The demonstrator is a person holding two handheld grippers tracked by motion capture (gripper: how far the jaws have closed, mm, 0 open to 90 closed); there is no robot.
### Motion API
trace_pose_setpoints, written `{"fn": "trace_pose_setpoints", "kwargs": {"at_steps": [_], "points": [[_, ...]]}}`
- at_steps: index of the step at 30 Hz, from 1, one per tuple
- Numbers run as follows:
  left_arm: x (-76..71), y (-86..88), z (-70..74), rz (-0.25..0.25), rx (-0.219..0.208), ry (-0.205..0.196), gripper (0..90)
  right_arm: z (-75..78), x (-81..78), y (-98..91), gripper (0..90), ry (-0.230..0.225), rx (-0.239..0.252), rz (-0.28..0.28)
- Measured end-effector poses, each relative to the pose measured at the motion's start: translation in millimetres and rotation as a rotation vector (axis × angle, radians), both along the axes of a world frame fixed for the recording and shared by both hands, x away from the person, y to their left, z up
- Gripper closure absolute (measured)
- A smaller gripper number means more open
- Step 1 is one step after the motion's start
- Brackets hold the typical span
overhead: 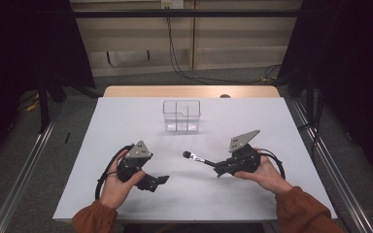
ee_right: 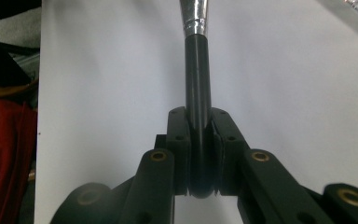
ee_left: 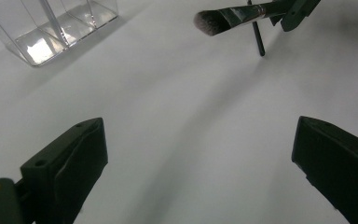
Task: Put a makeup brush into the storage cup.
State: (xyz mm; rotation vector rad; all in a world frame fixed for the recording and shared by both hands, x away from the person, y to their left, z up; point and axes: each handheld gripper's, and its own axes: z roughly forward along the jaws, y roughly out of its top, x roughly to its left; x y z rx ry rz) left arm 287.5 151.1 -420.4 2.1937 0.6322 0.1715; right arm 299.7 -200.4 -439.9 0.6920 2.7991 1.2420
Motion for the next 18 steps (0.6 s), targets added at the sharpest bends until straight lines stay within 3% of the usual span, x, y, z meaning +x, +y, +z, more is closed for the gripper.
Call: {"fn": "trace_pose_setpoints", "kwargs": {"at_steps": [1, 4, 11, 18], "points": [[0.2, 0.3, 0.4, 0.001, -0.002, -0.002, 3.2, -0.4, -0.6, -1.1, 80.1, -0.010, 0.031, -0.003], [-0.4, 0.4, 0.7, 0.005, -0.008, 0.000, 3.2, -1.1, -1.5, -0.9, 80.1, -0.017, 0.059, -0.006], [-0.6, -0.1, -1.9, 0.004, -0.003, 0.000, 3.2, -1.3, -3.0, 0.6, 80.1, -0.043, 0.109, -0.013], [-0.9, -0.3, -4.4, 0.010, -0.004, -0.005, 3.2, -5.7, -7.3, 2.4, 80.1, -0.097, 0.153, -0.026]]}}
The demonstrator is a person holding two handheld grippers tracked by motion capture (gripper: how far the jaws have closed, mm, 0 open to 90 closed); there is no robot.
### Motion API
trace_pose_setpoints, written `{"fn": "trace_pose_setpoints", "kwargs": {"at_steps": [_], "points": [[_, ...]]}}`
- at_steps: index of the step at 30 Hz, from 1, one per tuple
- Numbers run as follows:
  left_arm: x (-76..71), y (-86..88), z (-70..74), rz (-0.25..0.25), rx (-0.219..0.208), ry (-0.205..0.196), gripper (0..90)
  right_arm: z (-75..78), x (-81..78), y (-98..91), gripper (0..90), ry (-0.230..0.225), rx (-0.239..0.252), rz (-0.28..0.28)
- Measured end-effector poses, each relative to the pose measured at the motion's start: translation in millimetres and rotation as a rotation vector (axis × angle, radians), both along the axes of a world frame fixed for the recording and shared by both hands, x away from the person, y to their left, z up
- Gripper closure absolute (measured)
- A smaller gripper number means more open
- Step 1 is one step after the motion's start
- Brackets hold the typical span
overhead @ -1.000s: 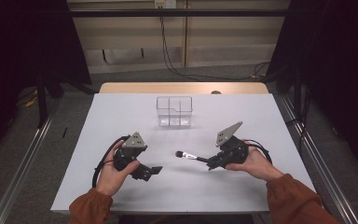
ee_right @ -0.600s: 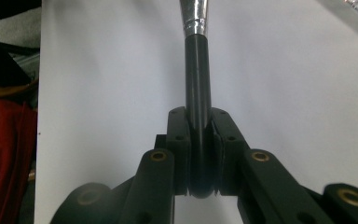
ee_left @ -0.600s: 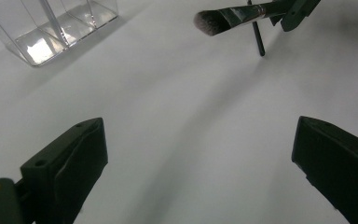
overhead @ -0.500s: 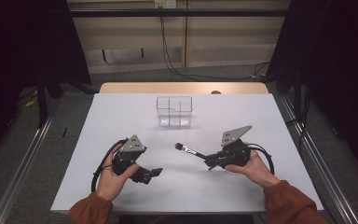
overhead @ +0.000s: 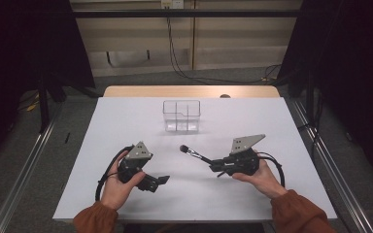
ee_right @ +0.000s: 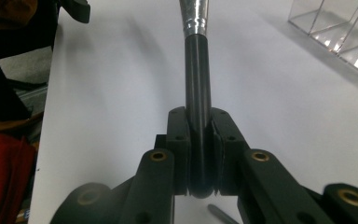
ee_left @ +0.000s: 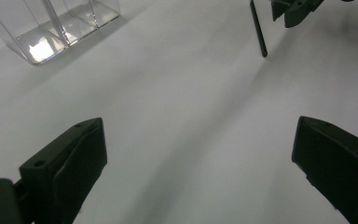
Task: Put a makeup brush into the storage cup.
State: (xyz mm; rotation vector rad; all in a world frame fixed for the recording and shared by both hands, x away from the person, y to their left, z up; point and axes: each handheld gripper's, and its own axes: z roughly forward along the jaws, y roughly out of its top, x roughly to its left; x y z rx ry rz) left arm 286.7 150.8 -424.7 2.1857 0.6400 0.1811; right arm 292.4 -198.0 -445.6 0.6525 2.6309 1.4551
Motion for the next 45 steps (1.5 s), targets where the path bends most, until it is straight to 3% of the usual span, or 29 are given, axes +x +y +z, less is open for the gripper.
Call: {"fn": "trace_pose_setpoints", "kwargs": {"at_steps": [3, 10, 16, 24, 29, 32, 34, 40, 45], "points": [[-0.6, 0.9, 1.1, 0.004, -0.007, -0.022, 3.3, -2.1, -1.6, -0.5, 80.1, -0.019, 0.012, -0.015], [-1.0, 2.8, 1.4, 0.022, -0.026, -0.038, 3.3, 1.3, -3.9, -4.9, 80.0, -0.080, 0.115, -0.054], [-1.3, 4.4, 1.0, 0.050, -0.045, -0.053, 3.2, 2.1, -5.1, -6.5, 80.0, -0.115, 0.167, -0.079], [-2.4, 2.0, -0.7, 0.064, -0.125, -0.064, 3.1, 2.6, -6.6, -6.8, 80.0, -0.137, 0.193, -0.091], [-4.6, -1.9, -0.1, 0.080, -0.174, -0.129, 3.5, 0.7, -6.7, -6.6, 80.0, -0.123, 0.190, -0.089], [-5.0, -5.0, -0.3, 0.067, -0.225, -0.135, 4.4, 0.6, -6.9, -6.5, 80.0, -0.123, 0.191, -0.087], [-5.2, -7.6, -0.4, 0.067, -0.237, -0.149, 4.3, 1.0, -7.1, -6.2, 80.0, -0.131, 0.195, -0.089], [-3.6, -17.7, -0.4, 0.041, -0.309, -0.136, 4.3, 0.3, -7.1, -5.1, 80.0, -0.130, 0.200, -0.082], [-2.8, -25.0, 0.9, 0.030, -0.321, -0.135, 4.3, 0.0, -7.3, -4.1, 80.0, -0.134, 0.197, -0.078]]}}
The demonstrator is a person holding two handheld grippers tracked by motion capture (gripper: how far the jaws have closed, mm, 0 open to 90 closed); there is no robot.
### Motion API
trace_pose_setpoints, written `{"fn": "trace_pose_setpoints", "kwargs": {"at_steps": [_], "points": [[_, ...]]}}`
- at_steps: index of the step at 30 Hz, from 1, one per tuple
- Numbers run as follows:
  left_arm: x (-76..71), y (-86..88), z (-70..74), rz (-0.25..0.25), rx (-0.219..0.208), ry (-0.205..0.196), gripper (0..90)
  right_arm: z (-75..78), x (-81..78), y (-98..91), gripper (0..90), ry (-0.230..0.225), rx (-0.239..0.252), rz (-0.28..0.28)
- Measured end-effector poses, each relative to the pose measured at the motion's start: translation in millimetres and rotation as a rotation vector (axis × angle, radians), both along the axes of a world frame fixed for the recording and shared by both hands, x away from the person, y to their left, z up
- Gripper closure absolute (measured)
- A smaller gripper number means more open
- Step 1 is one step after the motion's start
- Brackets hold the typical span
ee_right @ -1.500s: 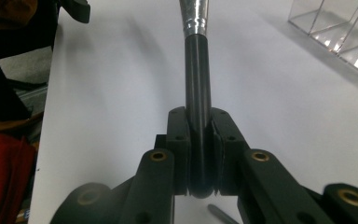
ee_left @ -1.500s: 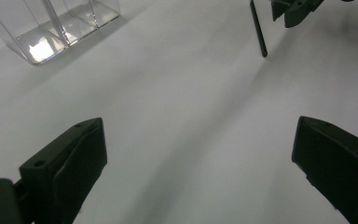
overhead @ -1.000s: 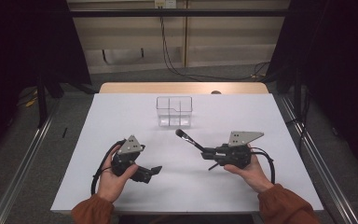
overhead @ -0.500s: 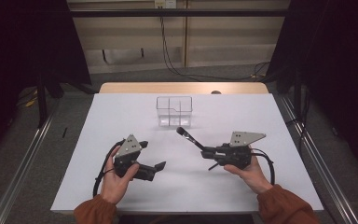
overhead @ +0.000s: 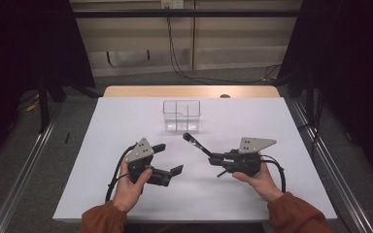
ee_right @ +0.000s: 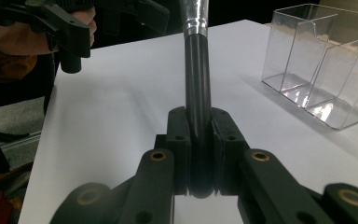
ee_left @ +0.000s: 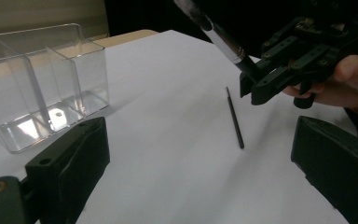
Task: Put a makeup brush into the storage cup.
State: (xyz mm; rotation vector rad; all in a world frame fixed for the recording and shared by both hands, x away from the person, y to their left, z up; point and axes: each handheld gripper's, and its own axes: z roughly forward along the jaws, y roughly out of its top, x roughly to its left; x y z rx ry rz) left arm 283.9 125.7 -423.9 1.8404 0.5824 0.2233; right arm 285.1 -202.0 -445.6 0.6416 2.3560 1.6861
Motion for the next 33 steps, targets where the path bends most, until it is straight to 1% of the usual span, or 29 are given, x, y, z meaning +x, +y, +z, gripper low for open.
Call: {"fn": "trace_pose_setpoints", "kwargs": {"at_steps": [1, 3, 4, 5, 6, 8, 9, 11, 13, 16, 19, 20, 21, 22, 23, 24, 26, 29, 32, 33], "points": [[0.0, -1.1, 0.4, -0.009, -0.002, -0.004, 4.3, 0.0, 0.0, 0.1, 80.0, 0.002, 0.002, 0.000], [-0.3, -3.1, 1.0, -0.013, -0.007, 0.001, 3.8, 0.4, -0.2, 0.2, 80.0, -0.003, 0.004, 0.000], [-0.3, -4.1, 1.2, -0.018, -0.017, 0.005, 3.8, 0.5, -0.3, 0.3, 80.0, -0.003, 0.005, 0.000], [0.1, -4.8, 1.4, -0.029, -0.014, 0.003, 3.8, 0.5, -0.2, 0.3, 80.0, -0.002, 0.007, 0.000], [-0.3, -6.5, 1.6, -0.021, -0.018, -0.001, 3.8, 0.5, -0.1, 0.4, 80.0, -0.002, 0.008, 0.000], [0.3, -9.4, 2.1, -0.027, -0.029, -0.004, 3.8, 0.3, 0.0, 0.7, 80.0, -0.003, 0.008, 0.000], [0.5, -11.7, 2.6, -0.023, -0.025, -0.009, 3.8, 0.1, 0.1, 0.9, 80.0, 0.000, 0.011, 0.001], [1.8, -16.7, 3.1, -0.034, -0.024, -0.006, 3.8, 0.0, 0.1, 1.6, 80.0, -0.003, 0.010, 0.001], [2.8, -22.1, 3.6, -0.033, -0.026, -0.017, 3.7, 0.1, 0.0, 2.0, 80.0, -0.004, 0.013, 0.003], [6.3, -29.1, 4.4, -0.049, -0.032, -0.005, 4.8, 0.2, -0.4, 2.1, 80.0, -0.004, 0.018, 0.004], [7.7, -36.6, 6.5, -0.035, -0.030, -0.030, 5.8, 0.7, -0.4, 1.1, 80.0, -0.006, 0.019, 0.003], [8.5, -39.0, 7.5, -0.033, -0.030, -0.041, 6.6, 0.9, -0.5, 0.9, 80.0, -0.009, 0.020, 0.000], [9.0, -40.9, 7.6, -0.033, -0.039, -0.043, 8.3, 1.2, -0.5, 0.5, 80.0, -0.010, 0.023, 0.001], [10.3, -42.7, 7.9, -0.040, -0.035, -0.048, 9.5, 1.4, -0.5, 0.4, 80.0, -0.011, 0.024, 0.001], [11.8, -45.2, 7.7, -0.047, -0.036, -0.042, 11.5, 1.3, -0.4, 0.4, 80.0, -0.010, 0.025, -0.002], [12.7, -46.6, 7.7, -0.051, -0.032, -0.039, 11.5, 1.3, -0.4, 0.4, 80.0, -0.010, 0.025, -0.002], [15.0, -50.7, 7.0, -0.047, -0.041, -0.044, 16.1, 0.9, -0.2, 0.7, 79.9, -0.007, 0.024, 0.000], [17.7, -54.9, 6.2, -0.055, -0.039, -0.032, 17.3, 0.8, -0.6, 1.4, 79.9, -0.009, 0.025, 0.003], [18.6, -58.6, 5.7, -0.058, -0.037, -0.032, 21.6, 0.5, -0.6, 1.6, 79.9, -0.008, 0.025, 0.004], [19.0, -59.1, 6.1, -0.063, -0.038, -0.029, 24.3, 0.2, -0.3, 1.6, 79.9, -0.005, 0.026, 0.003]]}}
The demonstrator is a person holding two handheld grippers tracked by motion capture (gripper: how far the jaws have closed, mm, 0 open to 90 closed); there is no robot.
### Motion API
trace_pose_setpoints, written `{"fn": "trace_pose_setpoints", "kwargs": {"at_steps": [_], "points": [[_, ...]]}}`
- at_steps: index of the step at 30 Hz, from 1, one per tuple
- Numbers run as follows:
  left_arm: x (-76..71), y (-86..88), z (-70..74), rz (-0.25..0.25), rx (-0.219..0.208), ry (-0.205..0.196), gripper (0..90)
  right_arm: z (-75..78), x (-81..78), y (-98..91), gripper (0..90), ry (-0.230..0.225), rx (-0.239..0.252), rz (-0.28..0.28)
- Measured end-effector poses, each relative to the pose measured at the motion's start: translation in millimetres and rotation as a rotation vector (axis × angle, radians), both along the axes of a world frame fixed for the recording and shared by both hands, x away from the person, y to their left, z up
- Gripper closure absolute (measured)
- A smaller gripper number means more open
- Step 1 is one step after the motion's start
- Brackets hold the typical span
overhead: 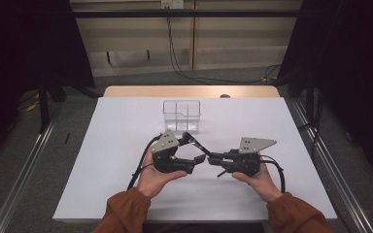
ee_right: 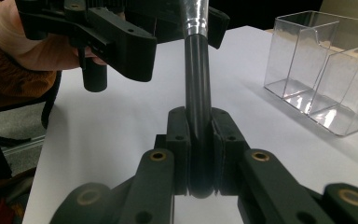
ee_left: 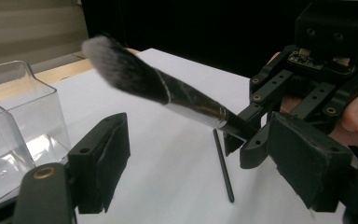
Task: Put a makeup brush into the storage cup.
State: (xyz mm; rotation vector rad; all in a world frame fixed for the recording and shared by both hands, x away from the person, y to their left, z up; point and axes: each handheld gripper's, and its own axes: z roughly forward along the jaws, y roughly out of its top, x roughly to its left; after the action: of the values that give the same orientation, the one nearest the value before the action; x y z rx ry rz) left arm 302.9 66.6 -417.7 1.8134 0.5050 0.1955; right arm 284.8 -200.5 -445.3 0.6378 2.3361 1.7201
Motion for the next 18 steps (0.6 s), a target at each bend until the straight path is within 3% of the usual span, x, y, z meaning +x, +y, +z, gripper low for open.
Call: {"fn": "trace_pose_setpoints", "kwargs": {"at_steps": [5, 18], "points": [[0.9, -2.4, 1.0, -0.003, -0.005, 0.003, 37.1, -0.4, 0.0, 0.3, 80.0, 0.000, 0.000, -0.002], [1.3, -6.5, 3.0, -0.008, -0.025, 0.023, 55.2, -2.3, 0.2, 0.1, 79.9, 0.000, 0.000, -0.008]]}}
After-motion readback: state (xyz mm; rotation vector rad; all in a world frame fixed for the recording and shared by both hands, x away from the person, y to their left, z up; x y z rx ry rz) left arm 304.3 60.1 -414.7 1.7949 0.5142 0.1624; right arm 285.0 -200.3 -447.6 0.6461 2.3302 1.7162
